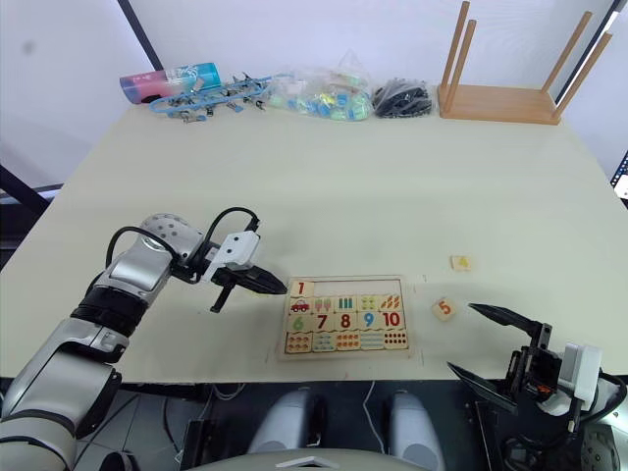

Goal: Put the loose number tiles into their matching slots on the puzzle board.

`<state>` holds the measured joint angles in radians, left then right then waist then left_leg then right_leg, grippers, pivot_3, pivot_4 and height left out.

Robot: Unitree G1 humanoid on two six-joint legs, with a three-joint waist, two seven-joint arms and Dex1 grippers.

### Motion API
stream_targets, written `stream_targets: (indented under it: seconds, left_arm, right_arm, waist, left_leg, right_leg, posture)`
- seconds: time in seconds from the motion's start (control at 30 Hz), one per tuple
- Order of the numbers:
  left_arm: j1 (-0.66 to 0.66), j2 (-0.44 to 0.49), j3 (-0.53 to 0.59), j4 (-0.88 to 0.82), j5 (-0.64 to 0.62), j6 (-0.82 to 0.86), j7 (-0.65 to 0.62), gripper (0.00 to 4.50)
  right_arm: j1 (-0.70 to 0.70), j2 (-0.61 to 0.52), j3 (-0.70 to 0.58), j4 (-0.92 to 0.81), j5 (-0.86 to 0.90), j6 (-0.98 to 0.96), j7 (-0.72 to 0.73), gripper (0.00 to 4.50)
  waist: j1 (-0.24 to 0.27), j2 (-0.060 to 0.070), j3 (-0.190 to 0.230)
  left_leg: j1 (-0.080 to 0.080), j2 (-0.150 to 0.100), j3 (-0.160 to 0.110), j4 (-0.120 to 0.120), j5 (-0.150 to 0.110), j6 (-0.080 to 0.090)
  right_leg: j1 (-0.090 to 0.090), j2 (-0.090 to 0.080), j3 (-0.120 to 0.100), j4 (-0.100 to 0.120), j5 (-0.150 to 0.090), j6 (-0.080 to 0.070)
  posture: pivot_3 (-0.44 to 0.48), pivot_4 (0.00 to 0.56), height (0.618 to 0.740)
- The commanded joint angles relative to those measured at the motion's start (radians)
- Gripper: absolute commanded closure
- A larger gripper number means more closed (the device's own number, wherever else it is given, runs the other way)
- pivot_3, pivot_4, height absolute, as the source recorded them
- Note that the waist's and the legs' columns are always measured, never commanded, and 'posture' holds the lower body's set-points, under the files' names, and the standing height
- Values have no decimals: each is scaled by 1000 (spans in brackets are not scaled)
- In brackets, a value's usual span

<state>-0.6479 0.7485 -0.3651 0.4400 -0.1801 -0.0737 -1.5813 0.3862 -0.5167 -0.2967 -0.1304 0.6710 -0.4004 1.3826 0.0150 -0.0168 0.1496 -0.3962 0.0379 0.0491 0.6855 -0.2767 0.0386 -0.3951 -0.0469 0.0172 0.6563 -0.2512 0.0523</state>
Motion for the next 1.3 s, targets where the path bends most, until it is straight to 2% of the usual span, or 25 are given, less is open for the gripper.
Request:
stream_targets:
  seconds: [0.03,0.67,1.03,1.3]
  left_arm:
    - [1,-5,7,-38,-24,8,-33,4460]
    - [21,17,10,-50,-34,7,-33,4460]
    - [74,43,137,-98,-121,109,-23,4460]
    - [165,45,256,-130,-150,138,71,4460]
  right_arm:
    - [3,-12,-37,-24,17,-14,-5,0]
    - [2,-21,-35,-27,23,-8,-9,0]
    - [-4,-22,-40,11,32,-10,12,0]
    - [-27,-28,-53,43,41,3,39,0]
  waist:
    - [0,0,0]
    - [0,0,0]
    - [-1,0,0]
    - [0,0,0]
  left_leg:
    - [0,0,0,0,0,0]
    - [0,0,0,0,0,0]
    - [0,1,0,0,0,0]
    - [0,1,0,0,0,0]
  right_leg:
    - [0,0,0,0,0,0]
    - [0,0,0,0,0,0]
    - [0,0,0,0,0,0]
    - [0,0,0,0,0,0]
  posture:
    - [0,150,737]
    - [0,150,737]
    - [0,150,737]
    - [0,150,737]
